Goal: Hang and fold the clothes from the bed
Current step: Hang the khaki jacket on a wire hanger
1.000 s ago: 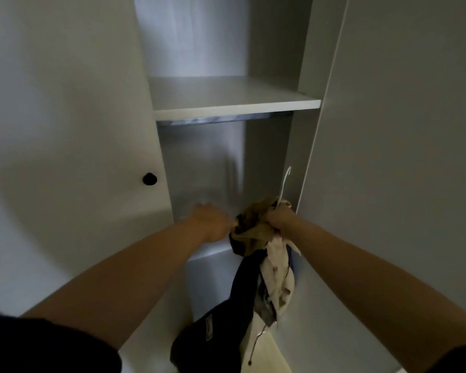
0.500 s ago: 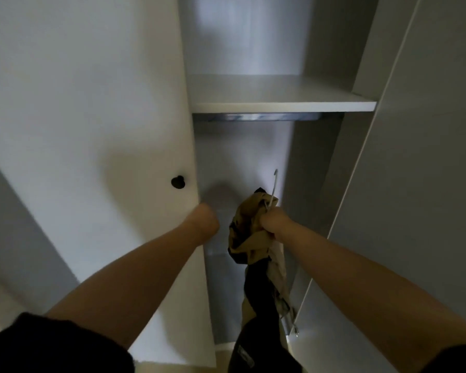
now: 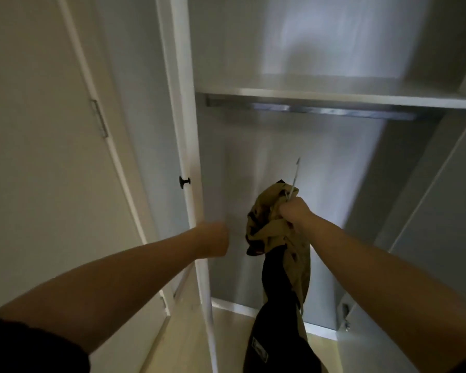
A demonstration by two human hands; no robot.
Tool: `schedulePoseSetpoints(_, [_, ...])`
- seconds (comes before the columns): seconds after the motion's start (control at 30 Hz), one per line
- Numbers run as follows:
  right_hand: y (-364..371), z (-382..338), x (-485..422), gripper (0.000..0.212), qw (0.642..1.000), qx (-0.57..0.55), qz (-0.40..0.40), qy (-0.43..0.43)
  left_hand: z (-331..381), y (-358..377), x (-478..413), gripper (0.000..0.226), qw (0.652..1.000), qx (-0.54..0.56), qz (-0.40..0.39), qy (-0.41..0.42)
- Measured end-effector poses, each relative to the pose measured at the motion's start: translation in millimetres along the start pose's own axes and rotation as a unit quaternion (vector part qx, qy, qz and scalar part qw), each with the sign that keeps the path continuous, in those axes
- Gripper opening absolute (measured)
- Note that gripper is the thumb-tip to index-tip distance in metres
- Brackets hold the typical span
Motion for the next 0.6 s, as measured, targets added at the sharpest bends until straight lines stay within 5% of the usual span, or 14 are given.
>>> schedulePoseSetpoints(0.07, [19.9,-6.3,9.0,0.033,1.000,-0.015,-0.024,0.004,-21.9,12.3,27.0,0.022,0.995,-0.090,-0.021,0.020])
schedulePoseSetpoints(0.17, [47.9,-12.8,22.8,0.050,0.997,-0.037,-0.066,0.005,-50.0,38.6,60.1,0.023,0.935,-0.330,-0.023,0.125])
schedulePoseSetpoints(0.37, [94.4,-39.5,35.9,0.039,0.986,-0.107,-0.126,0.018,-97.9,38.4,86.6,0.023,0.945,-0.319,0.033,0.070])
schedulePoseSetpoints(0.5, [115.1,-58.7,40.4,0.041,0.976,-0.148,-0.157,0.018,-122.3,27.5,89.4,0.025,0.978,-0.193,0.080,-0.013])
schedulePoseSetpoints(0.6, [120.7,-63.8,41.4,0.044,0.968,-0.187,-0.163,0.032,-134.5,10.4,86.3,0.027,0.975,0.112,0.164,-0.099])
Point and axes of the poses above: each hand's wrist, its own x-axis away from the middle knuckle, its own y-axis out of the palm, z = x × y, the point moved 7 cm from there along -x, towards the middle knuckle, and after that the axes turned 8 degrees about x, right-handed, at the moved point
